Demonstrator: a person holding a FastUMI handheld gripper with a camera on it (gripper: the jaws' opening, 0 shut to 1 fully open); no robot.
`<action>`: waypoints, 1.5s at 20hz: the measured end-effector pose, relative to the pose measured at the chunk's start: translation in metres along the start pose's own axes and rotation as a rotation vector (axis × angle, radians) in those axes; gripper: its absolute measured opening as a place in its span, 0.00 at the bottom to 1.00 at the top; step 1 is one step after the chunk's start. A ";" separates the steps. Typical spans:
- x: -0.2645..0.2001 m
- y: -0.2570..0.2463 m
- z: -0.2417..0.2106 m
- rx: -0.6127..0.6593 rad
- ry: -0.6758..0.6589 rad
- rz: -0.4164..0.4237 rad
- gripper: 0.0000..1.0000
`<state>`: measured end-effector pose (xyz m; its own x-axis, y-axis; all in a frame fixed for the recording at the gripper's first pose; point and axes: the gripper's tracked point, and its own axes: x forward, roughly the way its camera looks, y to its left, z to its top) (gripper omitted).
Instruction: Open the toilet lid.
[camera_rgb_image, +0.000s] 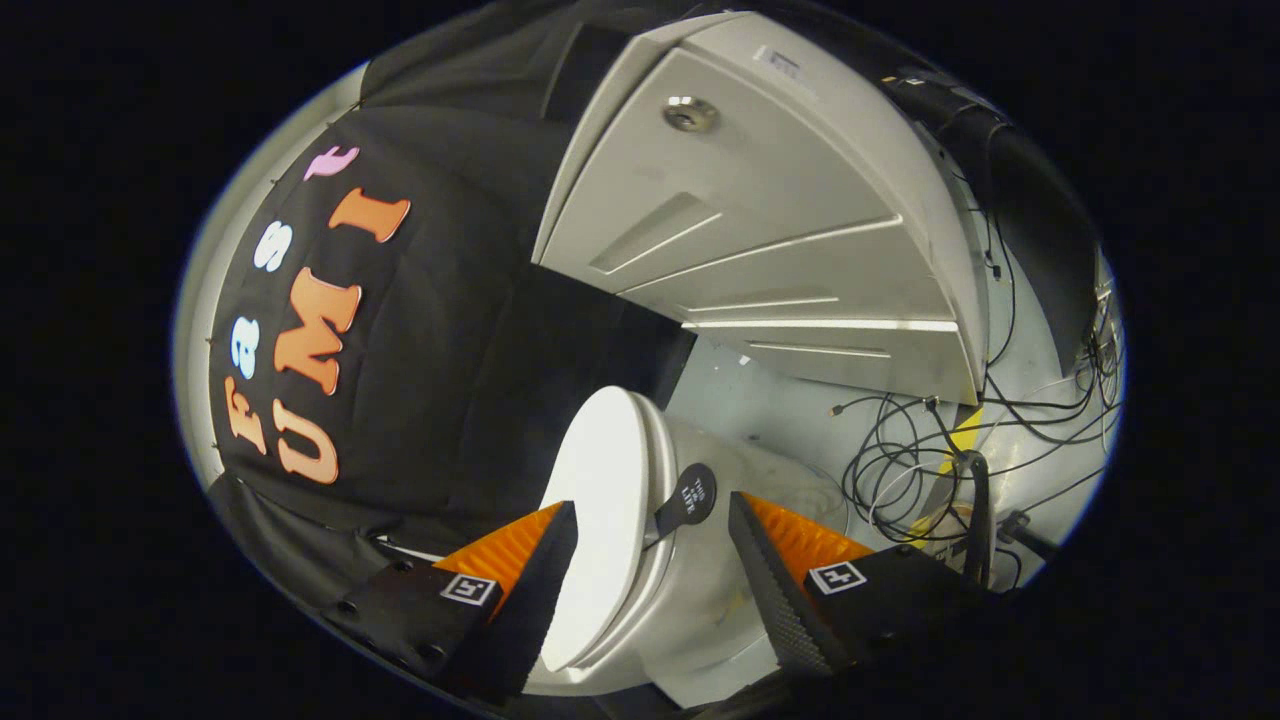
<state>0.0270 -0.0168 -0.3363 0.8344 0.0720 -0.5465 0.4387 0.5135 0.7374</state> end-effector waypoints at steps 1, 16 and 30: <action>0.008 -0.007 -0.003 0.009 0.008 -0.014 0.97; 0.074 -0.021 -0.008 0.098 0.005 0.055 0.60; 0.073 -0.017 -0.007 0.186 0.001 0.101 0.08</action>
<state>0.0784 -0.0139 -0.3915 0.8768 0.1162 -0.4666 0.4071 0.3368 0.8490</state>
